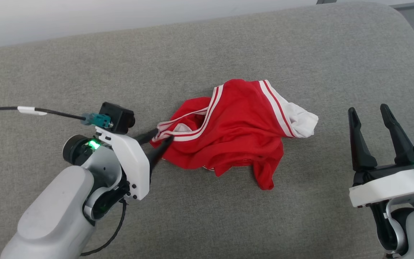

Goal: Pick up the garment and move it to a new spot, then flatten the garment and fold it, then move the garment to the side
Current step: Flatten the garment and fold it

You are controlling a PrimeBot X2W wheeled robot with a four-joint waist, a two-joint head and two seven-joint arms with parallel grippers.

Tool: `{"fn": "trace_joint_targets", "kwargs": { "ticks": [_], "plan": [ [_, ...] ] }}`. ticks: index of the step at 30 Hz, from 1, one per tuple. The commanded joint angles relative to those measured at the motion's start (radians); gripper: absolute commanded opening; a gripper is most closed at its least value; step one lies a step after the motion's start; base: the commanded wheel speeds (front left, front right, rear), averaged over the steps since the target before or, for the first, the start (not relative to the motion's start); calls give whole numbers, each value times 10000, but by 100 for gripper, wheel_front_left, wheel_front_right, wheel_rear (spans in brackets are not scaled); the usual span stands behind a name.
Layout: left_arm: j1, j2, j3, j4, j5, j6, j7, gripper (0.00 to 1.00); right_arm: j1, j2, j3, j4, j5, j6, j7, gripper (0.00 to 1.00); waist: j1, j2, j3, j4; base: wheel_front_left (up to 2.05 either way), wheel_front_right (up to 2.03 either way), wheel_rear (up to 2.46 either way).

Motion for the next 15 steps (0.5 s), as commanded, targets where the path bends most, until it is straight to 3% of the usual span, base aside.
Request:
{"fn": "trace_joint_targets", "kwargs": {
  "ticks": [1,9,15],
  "plan": [
    [-154,-51,-68,54,-99,-15,38,0,-94,-9,-2,20,7,1,-58,100,0,0,15,29,0,0,0],
    [-526,236,-199,300,-773,-20,45,0,-151,-17,-109,145,45,1,-151,100,0,0,55,198,0,0,0],
    [-423,935,215,22,-1022,69,-4,0,-78,0,-183,171,23,1,-206,100,0,0,82,355,0,0,0]
  ]
}}
